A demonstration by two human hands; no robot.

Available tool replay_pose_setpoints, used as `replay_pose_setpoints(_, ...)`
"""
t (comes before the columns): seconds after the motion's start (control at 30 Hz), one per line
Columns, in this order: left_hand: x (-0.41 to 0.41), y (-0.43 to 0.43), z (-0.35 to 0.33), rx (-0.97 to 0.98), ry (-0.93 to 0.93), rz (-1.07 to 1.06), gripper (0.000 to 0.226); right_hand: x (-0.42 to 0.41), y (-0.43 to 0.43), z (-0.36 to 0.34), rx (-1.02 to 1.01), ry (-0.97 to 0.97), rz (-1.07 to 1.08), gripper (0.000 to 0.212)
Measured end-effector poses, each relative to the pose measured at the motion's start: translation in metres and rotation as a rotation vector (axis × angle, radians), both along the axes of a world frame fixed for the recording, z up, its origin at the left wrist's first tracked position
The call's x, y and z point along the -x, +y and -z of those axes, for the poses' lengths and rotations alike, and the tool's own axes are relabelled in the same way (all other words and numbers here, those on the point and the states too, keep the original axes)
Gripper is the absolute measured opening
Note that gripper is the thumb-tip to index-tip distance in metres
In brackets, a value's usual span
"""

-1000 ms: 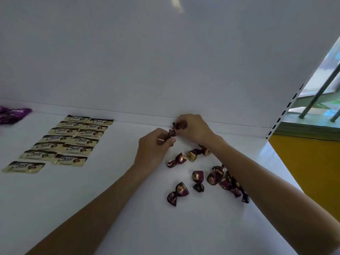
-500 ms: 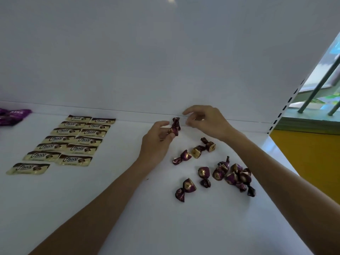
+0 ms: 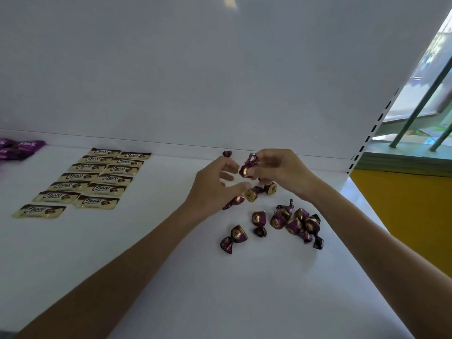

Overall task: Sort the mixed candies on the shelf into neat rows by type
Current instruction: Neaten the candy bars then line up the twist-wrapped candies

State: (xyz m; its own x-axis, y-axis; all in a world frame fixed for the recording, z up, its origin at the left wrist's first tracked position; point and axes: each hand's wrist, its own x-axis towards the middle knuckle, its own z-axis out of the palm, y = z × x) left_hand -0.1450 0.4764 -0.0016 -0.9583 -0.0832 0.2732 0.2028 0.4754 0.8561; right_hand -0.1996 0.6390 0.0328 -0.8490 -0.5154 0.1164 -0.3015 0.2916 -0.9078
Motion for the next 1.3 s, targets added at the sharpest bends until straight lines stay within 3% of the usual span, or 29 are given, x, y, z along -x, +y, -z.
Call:
replay_pose_setpoints(0.13, -0.004, 0.000, 0.003, 0.334, -0.163, 0.089, 0.049, 0.011, 0.013, 0.006, -0.070, 0.061, 0.118, 0.023)
replay_pose_setpoints(0.23, -0.003, -0.004, 0.003, 0.442, -0.193, 0.120, 0.035, 0.019, 0.019, 0.012, -0.136, 0.083, 0.195, 0.018)
replay_pose_setpoints(0.33, -0.004, -0.010, 0.003, 0.355, -0.142, 0.120, 0.016, 0.029, 0.014, 0.012, -0.239, 0.122, 0.237, 0.016)
replay_pose_setpoints(0.6, -0.001, -0.020, 0.003, 0.093, -0.183, 0.026, 0.026, 0.056, -0.027, 0.027, -0.465, 0.231, 0.163, 0.023)
replay_pose_setpoints(1.3, 0.012, -0.034, 0.000, -0.148, -0.232, 0.021, 0.019, 0.056, -0.018, 0.021, -0.400, 0.188, 0.311, 0.021)
